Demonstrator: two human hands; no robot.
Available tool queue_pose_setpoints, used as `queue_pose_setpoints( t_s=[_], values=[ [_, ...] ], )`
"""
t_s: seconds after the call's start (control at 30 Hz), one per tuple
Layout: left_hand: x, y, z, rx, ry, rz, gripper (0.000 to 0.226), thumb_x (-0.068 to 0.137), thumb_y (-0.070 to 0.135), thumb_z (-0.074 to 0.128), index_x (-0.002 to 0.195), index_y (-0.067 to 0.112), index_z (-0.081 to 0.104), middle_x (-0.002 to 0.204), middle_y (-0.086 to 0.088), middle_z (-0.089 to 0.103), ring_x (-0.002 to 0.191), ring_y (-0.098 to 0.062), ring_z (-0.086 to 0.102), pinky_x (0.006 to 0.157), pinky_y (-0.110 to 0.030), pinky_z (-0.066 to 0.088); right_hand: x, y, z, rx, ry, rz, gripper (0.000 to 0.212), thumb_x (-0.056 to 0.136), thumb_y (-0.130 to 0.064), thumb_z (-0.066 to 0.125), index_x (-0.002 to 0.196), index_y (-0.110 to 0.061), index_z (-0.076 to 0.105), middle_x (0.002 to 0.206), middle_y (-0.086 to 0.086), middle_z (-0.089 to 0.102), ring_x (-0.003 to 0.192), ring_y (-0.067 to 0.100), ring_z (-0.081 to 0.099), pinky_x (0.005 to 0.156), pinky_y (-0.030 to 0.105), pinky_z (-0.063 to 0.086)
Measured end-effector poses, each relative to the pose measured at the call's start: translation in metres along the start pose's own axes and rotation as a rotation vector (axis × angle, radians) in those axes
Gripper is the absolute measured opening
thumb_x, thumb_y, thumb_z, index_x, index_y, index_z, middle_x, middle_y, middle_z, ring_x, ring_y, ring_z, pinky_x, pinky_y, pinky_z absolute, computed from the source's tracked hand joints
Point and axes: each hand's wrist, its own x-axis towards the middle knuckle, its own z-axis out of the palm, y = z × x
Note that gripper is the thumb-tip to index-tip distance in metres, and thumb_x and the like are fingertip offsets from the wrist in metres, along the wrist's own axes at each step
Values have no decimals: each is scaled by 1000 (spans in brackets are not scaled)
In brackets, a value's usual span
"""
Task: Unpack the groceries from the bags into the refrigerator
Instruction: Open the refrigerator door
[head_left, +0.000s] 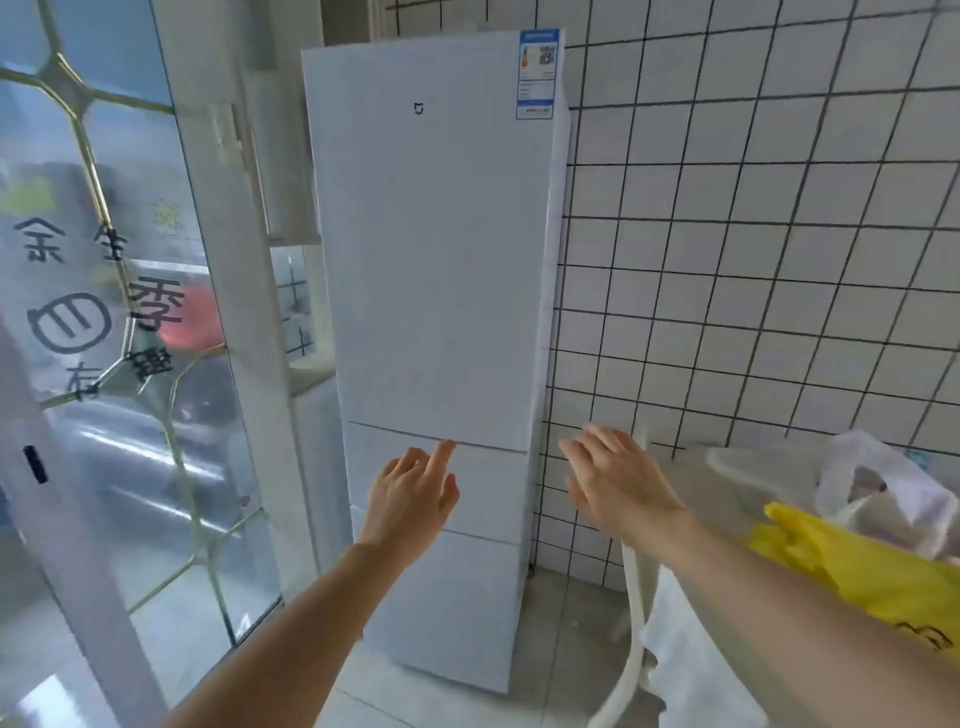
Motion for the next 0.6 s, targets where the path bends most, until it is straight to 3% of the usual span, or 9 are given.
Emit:
queue_pose_setpoints(
  t_s=[0.3, 0.47, 0.6],
  values=[
    [60, -149, 20, 74, 0, -138, 31, 88, 18, 63, 118, 14, 58, 79, 0, 71, 86, -25, 66, 79, -35, 52, 154, -37, 79, 65, 59, -74, 29, 78, -18, 63, 103, -3, 65, 99, 10, 68, 104, 32, 61, 88, 40, 53],
    [109, -241, 24, 75, 42, -198, 35, 93, 23, 55, 127, 14, 54, 104, -2, 71, 102, -26, 64, 90, -37, 47, 263, -70, 109, 91, 137, -87, 32, 77, -16, 67, 104, 0, 64, 105, 13, 65, 105, 33, 60, 85, 40, 53],
    [133, -296, 34, -2, 92, -285, 35, 95, 23, 53, 128, 14, 51, 115, -4, 68, 106, -26, 62, 87, -35, 47, 332, -94, 130, 119, 189, -142, 38, 79, -19, 66, 111, 1, 62, 112, 14, 64, 111, 33, 58, 90, 40, 51]
  ],
)
